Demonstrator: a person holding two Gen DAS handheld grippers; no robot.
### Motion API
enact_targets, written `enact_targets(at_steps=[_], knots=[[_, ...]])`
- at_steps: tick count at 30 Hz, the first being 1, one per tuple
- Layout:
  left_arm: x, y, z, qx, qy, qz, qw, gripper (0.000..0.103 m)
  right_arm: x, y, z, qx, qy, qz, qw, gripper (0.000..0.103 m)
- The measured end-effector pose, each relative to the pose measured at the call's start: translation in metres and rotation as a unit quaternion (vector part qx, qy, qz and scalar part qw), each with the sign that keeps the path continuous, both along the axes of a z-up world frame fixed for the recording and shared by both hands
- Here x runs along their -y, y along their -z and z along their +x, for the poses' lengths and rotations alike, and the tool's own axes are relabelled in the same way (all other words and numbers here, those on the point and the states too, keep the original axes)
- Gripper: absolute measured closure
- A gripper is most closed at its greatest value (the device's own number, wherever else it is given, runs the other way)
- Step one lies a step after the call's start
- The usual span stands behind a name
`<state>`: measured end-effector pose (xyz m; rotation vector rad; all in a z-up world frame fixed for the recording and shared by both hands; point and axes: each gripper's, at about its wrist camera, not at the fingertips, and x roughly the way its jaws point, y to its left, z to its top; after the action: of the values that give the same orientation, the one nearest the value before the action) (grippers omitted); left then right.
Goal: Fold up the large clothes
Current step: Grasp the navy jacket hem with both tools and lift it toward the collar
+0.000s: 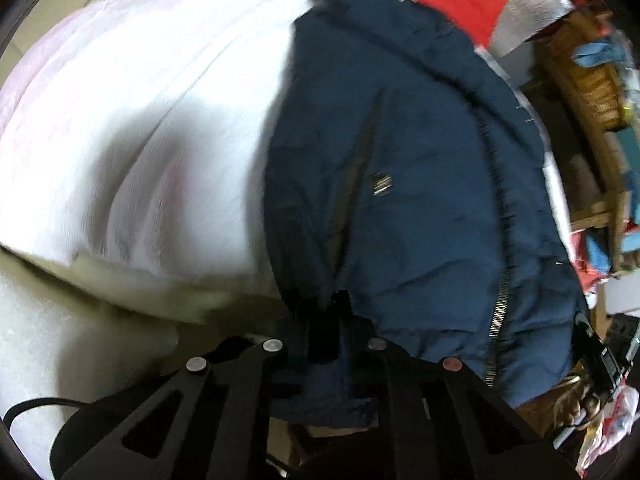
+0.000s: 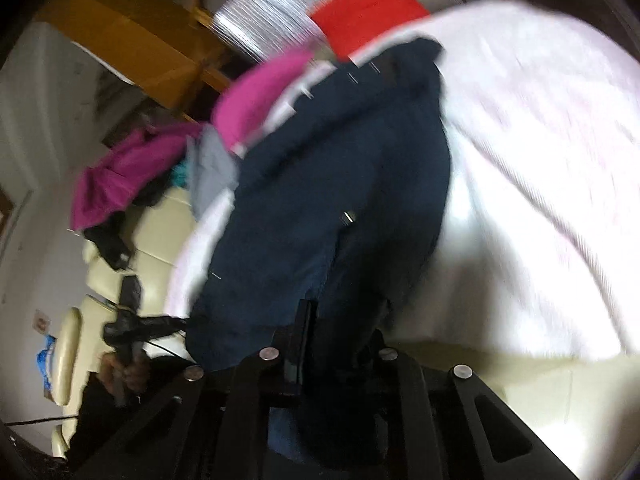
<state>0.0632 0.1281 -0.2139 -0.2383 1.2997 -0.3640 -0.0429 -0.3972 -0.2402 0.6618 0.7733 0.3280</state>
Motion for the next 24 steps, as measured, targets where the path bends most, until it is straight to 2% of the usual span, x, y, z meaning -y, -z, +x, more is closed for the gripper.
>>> enact_targets(at_steps=[3, 5, 6, 7, 10, 11, 12, 13, 14, 16, 22, 24], knots=[[-0.001, 0.004, 0.0, 0.001, 0.007, 0.003, 1.0, 0.091, -0.001, 0.013, 0.005, -0.03, -0.006, 0.01, 0.999, 0.083], [-0.009, 0.017, 0.014, -0.029, 0.0, 0.01, 0.9995, 0.08, 0.003, 0.033, 0.008, -0.073, -0.001, 0.033, 0.997, 0.079], [-0.011, 0.023, 0.016, -0.04, -0.002, 0.011, 0.9991, 0.068, 0.006, 0.042, 0.008, -0.084, 0.001, 0.042, 0.996, 0.076], [-0.01, 0.028, 0.016, -0.046, -0.004, 0.011, 0.9989, 0.063, 0.008, 0.051, 0.007, -0.091, 0.001, 0.049, 0.995, 0.073], [-0.007, 0.036, 0.017, -0.054, -0.002, -0.009, 0.9985, 0.065, 0.006, 0.071, 0.012, -0.126, -0.006, 0.073, 0.989, 0.049], [-0.004, 0.035, 0.019, -0.052, -0.001, -0.016, 0.9985, 0.065, 0.006, 0.075, 0.011, -0.128, -0.004, 0.08, 0.988, 0.049], [-0.002, 0.033, 0.019, -0.047, 0.001, -0.022, 0.9987, 0.071, 0.004, 0.075, 0.011, -0.127, -0.006, 0.083, 0.988, 0.049], [-0.002, 0.028, 0.018, -0.042, 0.005, -0.026, 0.9988, 0.088, 0.003, 0.074, 0.011, -0.125, -0.009, 0.075, 0.989, 0.061], [-0.002, 0.022, 0.018, -0.034, 0.008, -0.027, 0.999, 0.091, 0.002, 0.07, 0.011, -0.121, -0.011, 0.068, 0.99, 0.078], [0.0, 0.006, 0.018, -0.014, 0.017, -0.038, 0.999, 0.092, 0.003, 0.056, 0.013, -0.106, -0.015, 0.062, 0.992, 0.084], [0.001, -0.056, 0.032, 0.048, 0.023, -0.092, 0.9943, 0.095, 0.007, -0.017, 0.026, -0.002, -0.016, 0.047, 0.999, 0.089], [0.001, -0.078, 0.042, 0.067, 0.024, -0.108, 0.9916, 0.095, 0.012, -0.032, 0.035, 0.018, -0.01, 0.046, 0.999, 0.09]])
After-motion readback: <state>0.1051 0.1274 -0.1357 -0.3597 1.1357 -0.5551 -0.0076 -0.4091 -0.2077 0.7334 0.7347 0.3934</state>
